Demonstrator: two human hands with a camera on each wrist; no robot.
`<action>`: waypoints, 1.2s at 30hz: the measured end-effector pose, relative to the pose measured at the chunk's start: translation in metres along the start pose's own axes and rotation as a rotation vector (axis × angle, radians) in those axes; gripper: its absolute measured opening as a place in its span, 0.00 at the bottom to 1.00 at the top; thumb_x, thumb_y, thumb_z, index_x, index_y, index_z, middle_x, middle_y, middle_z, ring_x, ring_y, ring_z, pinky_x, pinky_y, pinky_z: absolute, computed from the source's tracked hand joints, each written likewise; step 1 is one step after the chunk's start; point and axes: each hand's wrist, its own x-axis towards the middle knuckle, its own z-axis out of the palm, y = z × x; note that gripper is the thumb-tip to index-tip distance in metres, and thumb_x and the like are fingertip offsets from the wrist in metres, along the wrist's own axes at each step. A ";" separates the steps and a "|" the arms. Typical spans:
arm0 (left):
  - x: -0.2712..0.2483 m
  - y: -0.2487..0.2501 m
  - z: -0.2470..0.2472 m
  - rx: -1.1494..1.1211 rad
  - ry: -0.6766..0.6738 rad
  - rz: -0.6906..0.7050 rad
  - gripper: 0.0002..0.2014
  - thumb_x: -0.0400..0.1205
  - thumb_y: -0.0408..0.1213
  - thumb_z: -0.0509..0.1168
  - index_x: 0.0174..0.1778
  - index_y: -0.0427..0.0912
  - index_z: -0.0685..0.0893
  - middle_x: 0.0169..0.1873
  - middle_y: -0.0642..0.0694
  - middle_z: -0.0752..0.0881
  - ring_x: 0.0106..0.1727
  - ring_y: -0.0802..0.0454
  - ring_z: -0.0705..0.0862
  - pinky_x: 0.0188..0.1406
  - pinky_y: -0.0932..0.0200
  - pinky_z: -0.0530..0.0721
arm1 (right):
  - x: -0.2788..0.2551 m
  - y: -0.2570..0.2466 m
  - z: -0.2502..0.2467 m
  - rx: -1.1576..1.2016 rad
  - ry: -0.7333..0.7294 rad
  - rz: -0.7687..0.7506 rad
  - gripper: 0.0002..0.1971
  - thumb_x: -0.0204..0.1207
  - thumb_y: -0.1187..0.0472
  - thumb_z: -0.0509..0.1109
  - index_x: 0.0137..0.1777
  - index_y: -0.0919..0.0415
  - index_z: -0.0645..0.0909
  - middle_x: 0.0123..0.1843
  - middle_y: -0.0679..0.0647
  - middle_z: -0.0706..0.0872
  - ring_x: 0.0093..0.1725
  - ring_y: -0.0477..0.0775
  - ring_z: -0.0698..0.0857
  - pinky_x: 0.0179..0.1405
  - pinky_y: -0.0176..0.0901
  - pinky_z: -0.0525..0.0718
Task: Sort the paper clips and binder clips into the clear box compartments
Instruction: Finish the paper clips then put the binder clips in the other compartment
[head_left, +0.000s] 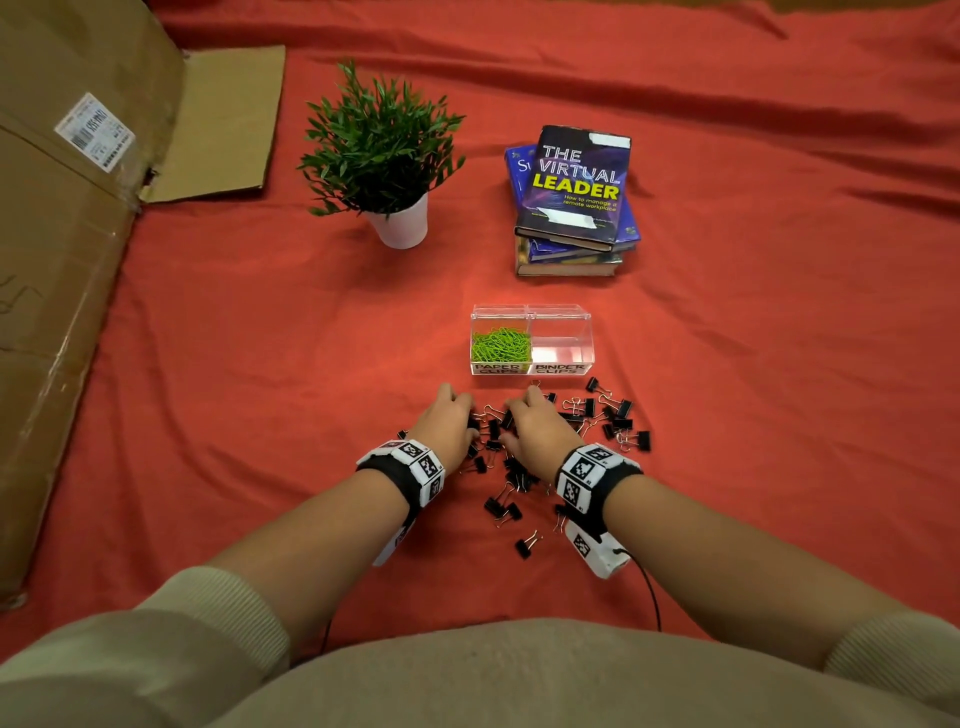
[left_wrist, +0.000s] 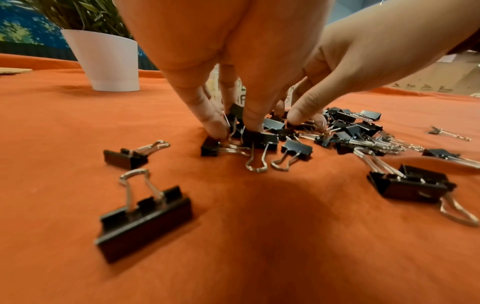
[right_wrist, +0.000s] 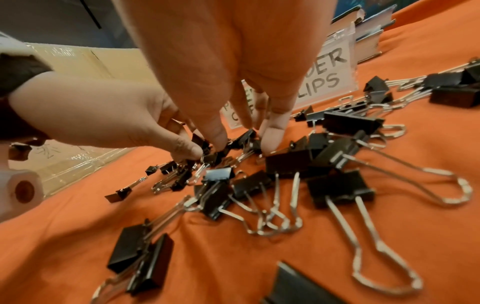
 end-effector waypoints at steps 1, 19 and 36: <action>0.000 0.000 0.000 -0.009 0.006 -0.001 0.15 0.79 0.37 0.68 0.60 0.38 0.76 0.57 0.40 0.73 0.52 0.36 0.82 0.53 0.42 0.81 | 0.001 -0.001 0.002 -0.017 -0.004 0.009 0.22 0.78 0.57 0.68 0.67 0.67 0.73 0.64 0.62 0.70 0.63 0.62 0.75 0.63 0.54 0.80; -0.004 -0.001 -0.002 -0.045 -0.014 0.063 0.13 0.78 0.35 0.65 0.58 0.39 0.81 0.55 0.40 0.81 0.56 0.41 0.82 0.56 0.52 0.79 | 0.030 0.025 -0.093 0.579 0.331 0.212 0.09 0.70 0.71 0.73 0.39 0.56 0.79 0.44 0.56 0.89 0.43 0.56 0.88 0.45 0.50 0.89; 0.066 0.104 -0.060 -0.244 0.170 0.200 0.10 0.78 0.36 0.67 0.55 0.39 0.82 0.52 0.44 0.81 0.50 0.50 0.81 0.52 0.58 0.84 | -0.012 0.095 -0.060 0.027 0.090 0.332 0.20 0.75 0.57 0.66 0.68 0.58 0.76 0.65 0.59 0.75 0.67 0.62 0.71 0.69 0.53 0.73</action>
